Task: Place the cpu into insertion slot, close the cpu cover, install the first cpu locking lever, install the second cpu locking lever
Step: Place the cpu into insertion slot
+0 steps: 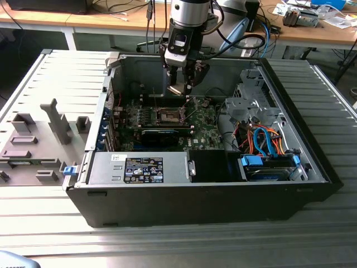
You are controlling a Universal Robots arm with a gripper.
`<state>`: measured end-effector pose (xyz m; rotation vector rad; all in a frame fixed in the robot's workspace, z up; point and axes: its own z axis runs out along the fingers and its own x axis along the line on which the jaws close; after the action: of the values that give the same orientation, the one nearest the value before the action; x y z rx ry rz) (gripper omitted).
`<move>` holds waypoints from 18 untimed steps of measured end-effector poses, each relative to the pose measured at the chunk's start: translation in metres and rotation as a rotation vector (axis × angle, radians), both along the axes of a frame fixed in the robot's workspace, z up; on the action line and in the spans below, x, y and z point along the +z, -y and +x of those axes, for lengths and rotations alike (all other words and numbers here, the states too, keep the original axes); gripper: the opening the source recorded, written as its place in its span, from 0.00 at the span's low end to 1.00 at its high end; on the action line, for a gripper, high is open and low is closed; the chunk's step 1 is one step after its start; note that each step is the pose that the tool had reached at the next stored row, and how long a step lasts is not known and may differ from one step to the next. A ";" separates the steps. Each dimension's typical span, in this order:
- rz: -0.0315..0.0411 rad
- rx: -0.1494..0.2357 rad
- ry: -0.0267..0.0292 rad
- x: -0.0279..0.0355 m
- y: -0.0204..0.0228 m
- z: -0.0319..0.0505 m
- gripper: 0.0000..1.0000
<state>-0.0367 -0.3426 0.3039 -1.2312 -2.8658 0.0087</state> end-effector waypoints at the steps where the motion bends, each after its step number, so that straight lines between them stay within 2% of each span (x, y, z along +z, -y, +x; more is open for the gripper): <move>1: 0.0000 0.000 0.0000 0.0000 0.0000 0.0000 0.55; 18: -0.0006 -0.012 0.0000 0.0000 0.0000 0.0000 0.55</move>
<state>-0.0368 -0.3427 0.3039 -1.2486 -2.8585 0.0094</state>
